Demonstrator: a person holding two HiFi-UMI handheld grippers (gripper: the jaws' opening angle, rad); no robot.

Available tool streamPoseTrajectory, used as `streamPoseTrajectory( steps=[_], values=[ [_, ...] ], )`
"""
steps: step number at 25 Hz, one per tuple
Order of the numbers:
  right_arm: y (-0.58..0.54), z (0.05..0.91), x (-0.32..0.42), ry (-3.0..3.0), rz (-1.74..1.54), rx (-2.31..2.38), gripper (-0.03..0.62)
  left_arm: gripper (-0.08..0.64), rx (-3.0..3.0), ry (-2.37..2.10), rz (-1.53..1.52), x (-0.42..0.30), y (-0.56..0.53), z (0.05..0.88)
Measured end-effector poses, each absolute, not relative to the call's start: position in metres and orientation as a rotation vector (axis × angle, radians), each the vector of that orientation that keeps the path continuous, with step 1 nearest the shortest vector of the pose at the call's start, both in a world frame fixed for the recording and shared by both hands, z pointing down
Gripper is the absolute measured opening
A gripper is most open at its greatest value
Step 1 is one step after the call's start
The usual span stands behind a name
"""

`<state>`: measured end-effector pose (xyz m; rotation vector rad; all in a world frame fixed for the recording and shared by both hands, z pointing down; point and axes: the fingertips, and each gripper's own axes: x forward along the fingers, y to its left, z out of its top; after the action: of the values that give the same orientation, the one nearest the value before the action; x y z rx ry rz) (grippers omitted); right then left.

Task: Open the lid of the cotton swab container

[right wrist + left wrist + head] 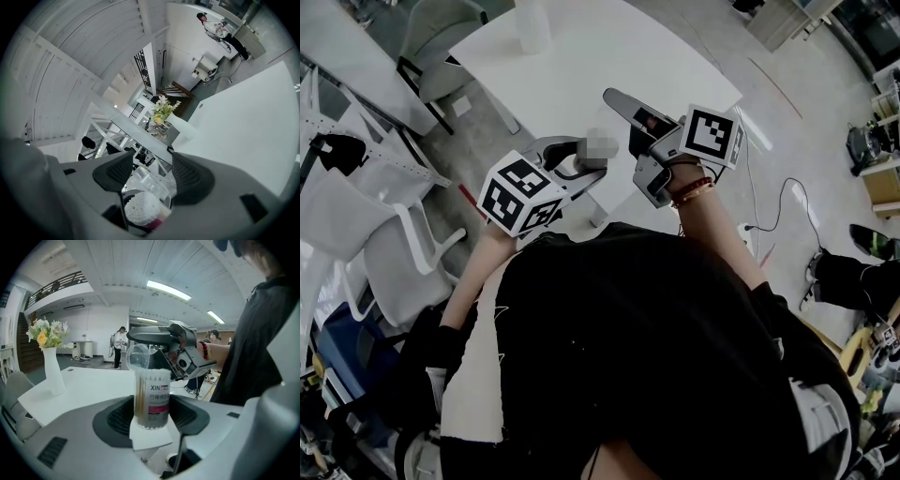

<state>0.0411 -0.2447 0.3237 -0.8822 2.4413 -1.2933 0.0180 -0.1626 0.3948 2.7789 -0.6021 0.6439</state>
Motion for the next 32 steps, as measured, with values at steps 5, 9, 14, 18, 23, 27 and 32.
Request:
streamPoseTrajectory(
  steps=[5,9,14,18,23,27,32],
  values=[
    [-0.246,0.325,0.043,2.440,-1.293,-0.886,0.265,0.247,2.785,-0.584,0.634,0.018,-0.160,0.395],
    [-0.249,0.324,0.043,2.467,-1.255,-0.879,0.265,0.247,2.808,-0.559,0.615,0.016,-0.159,0.395],
    [-0.251,0.330,0.043,2.435,-1.288,-0.881,0.265,0.247,2.834,-0.518,0.584,0.014,-0.154,0.395],
    [-0.252,0.334,0.043,2.416,-1.308,-0.874,0.265,0.247,2.836,-0.496,0.577,0.015,-0.152,0.397],
    [-0.255,0.342,0.047,2.379,-1.349,-0.873,0.265,0.247,2.845,-0.463,0.573,0.015,-0.151,0.398],
    [-0.256,0.348,0.050,2.343,-1.383,-0.881,0.265,0.247,2.856,-0.430,0.562,0.017,-0.148,0.398],
    [-0.258,0.353,0.052,2.325,-1.393,-0.888,0.265,0.247,2.857,-0.419,0.554,0.018,-0.148,0.399]
  ],
)
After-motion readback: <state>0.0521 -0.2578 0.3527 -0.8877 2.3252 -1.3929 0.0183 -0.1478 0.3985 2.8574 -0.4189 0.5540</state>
